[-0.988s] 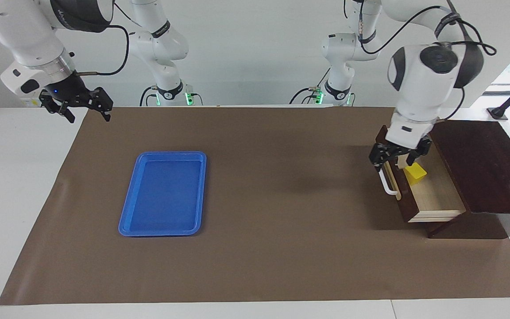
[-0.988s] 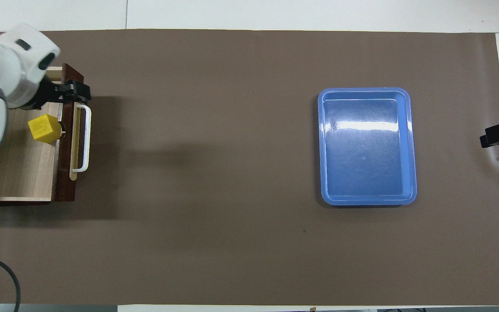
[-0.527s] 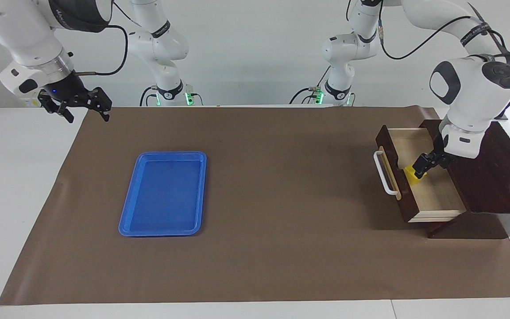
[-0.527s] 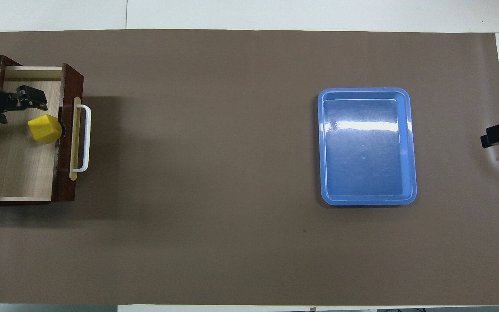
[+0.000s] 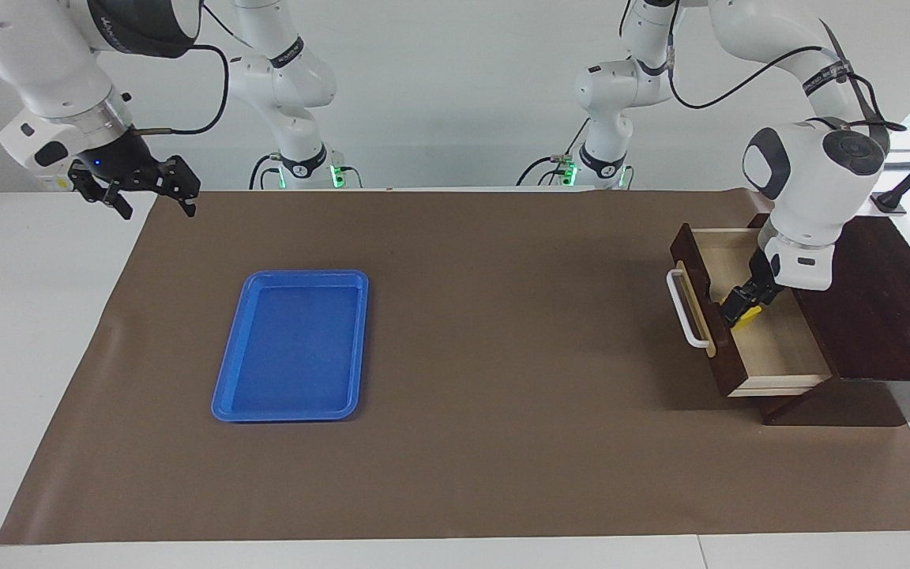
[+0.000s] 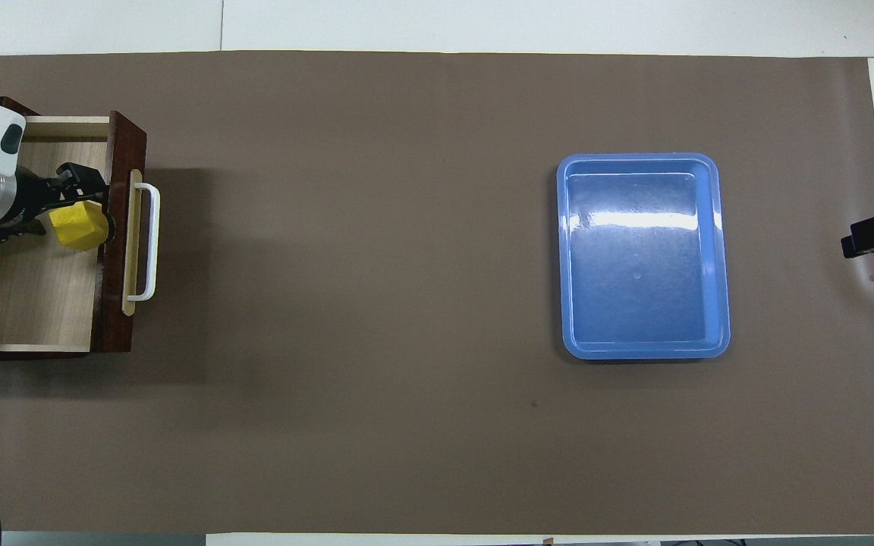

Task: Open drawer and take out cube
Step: 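Close the left gripper on the yellow cube and lift it out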

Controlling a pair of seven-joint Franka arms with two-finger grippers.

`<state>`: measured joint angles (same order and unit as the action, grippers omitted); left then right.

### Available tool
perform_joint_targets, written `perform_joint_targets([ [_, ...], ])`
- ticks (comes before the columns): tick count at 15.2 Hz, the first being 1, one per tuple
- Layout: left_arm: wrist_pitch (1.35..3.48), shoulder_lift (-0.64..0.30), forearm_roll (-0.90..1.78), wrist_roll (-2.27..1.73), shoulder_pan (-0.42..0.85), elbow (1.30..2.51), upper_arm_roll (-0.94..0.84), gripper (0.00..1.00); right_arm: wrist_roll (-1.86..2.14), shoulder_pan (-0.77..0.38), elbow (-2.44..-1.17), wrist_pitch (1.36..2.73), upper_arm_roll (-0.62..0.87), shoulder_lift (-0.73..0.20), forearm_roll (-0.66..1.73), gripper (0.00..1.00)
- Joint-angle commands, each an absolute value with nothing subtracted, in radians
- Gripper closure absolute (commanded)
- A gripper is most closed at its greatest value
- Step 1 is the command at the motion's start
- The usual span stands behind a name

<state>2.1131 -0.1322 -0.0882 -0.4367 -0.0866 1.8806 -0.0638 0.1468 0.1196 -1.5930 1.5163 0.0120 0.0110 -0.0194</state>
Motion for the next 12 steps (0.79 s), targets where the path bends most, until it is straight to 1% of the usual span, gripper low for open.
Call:
perform_joint_targets([
  [1,2.145,-0.115,-0.077,-0.46,-0.083,1.925,-0.061,0.65,0.137,0.132,-1.594,1.529,0.017,0.014,0.0,0.0],
  [2,2.141,-0.115,-0.077,-0.459,-0.087,1.925,-0.061,0.96,0.137,0.133,-1.594,1.529,0.017,0.014,0.0,0.0],
  [3,2.134,-0.117,-0.077,-0.459,-0.086,1.919,-0.061,1.0,0.137,0.135,-1.594,1.529,0.017,0.014,0.0,0.0],
  [4,2.119,-0.121,-0.077,-0.459,-0.086,1.904,-0.061,1.0,0.137,0.135,-1.594,1.529,0.017,0.014,0.0,0.0],
  [6,2.033,-0.158,-0.077,-0.46,-0.081,1.808,-0.063,1.0,0.138,0.135,-1.597,1.529,0.017,0.015,-0.002,0.0],
  [9,1.796,-0.227,-0.077,-0.501,-0.034,1.555,-0.063,1.0,0.137,0.133,-1.601,1.528,0.015,0.017,-0.002,0.0],
  [10,1.733,-0.239,-0.075,-0.541,-0.028,1.499,-0.066,1.0,0.138,0.133,-1.601,1.523,0.017,0.018,-0.003,0.0],
  [12,1.657,-0.233,-0.074,-0.641,0.027,1.459,-0.067,1.0,0.141,0.135,-1.603,1.526,0.017,0.018,-0.003,0.0],
])
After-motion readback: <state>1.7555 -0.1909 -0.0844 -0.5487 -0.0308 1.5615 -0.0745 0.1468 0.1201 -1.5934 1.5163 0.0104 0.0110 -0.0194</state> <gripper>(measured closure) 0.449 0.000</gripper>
